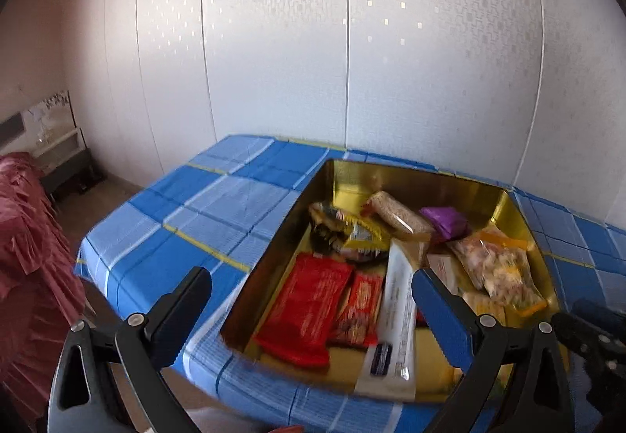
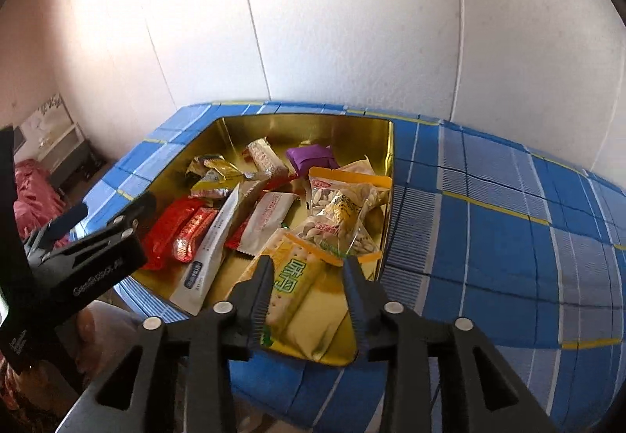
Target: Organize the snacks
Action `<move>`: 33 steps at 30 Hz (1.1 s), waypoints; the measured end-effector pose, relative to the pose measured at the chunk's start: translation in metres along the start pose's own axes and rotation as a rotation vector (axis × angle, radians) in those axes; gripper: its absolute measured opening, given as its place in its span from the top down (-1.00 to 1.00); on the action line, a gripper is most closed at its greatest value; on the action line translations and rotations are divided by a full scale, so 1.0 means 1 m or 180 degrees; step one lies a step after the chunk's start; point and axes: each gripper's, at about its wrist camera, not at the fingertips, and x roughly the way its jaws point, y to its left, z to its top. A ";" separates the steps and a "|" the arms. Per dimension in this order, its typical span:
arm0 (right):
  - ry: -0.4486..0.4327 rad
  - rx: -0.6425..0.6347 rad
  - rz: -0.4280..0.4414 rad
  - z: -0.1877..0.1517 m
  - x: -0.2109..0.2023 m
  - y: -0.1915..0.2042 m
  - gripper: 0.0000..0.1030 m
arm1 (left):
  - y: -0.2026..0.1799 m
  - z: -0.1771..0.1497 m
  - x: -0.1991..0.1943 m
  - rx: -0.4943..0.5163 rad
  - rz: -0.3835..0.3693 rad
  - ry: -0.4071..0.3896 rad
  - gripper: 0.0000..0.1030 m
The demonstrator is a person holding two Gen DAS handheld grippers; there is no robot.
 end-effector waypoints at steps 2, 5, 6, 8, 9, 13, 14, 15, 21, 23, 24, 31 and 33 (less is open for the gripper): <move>-0.0108 0.0045 -0.0079 -0.005 -0.007 0.004 0.04 | 0.009 -0.004 -0.005 -0.0032 -0.0064 0.0066 -0.99; -0.0253 0.0117 -0.0245 -0.011 -0.016 0.009 -0.41 | 0.015 -0.009 -0.013 0.0004 -0.0039 0.0060 -0.99; -0.0294 0.0129 -0.0264 -0.013 -0.019 0.011 -0.41 | 0.018 -0.011 -0.017 0.0017 -0.0016 0.0037 -0.99; -0.0351 0.0123 -0.0296 -0.016 -0.023 0.016 -0.41 | 0.021 -0.014 -0.023 0.0040 -0.0003 0.0011 -0.99; -0.0369 0.0121 -0.0336 -0.018 -0.025 0.019 -0.41 | 0.023 -0.016 -0.027 0.0047 0.0001 -0.0009 -0.99; -0.0388 0.0088 -0.0393 -0.018 -0.024 0.025 -0.41 | 0.030 -0.026 -0.035 0.0045 -0.0037 -0.0024 -0.99; -0.0384 0.0081 -0.0393 -0.019 -0.024 0.026 -0.41 | 0.030 -0.028 -0.035 0.0045 -0.0057 -0.0013 -0.99; -0.0374 0.0073 -0.0390 -0.019 -0.023 0.027 -0.41 | 0.029 -0.028 -0.036 0.0066 -0.0056 -0.0021 -0.99; -0.0328 0.0088 -0.0401 -0.020 -0.015 0.028 -0.41 | 0.021 -0.028 -0.040 0.0170 -0.0057 -0.0114 -0.99; -0.0326 0.0092 -0.0401 -0.021 -0.015 0.029 -0.41 | 0.019 -0.029 -0.040 0.0194 -0.0048 -0.0116 -0.99; -0.0326 0.0094 -0.0408 -0.021 -0.014 0.028 -0.41 | 0.019 -0.028 -0.040 0.0196 -0.0055 -0.0113 -0.99; -0.0308 0.0125 -0.0402 -0.022 -0.012 0.026 -0.41 | 0.020 -0.028 -0.036 0.0151 -0.0066 -0.0048 -0.99; -0.0299 0.0136 -0.0399 -0.023 -0.011 0.025 -0.41 | 0.020 -0.028 -0.035 0.0142 -0.0076 -0.0030 -0.99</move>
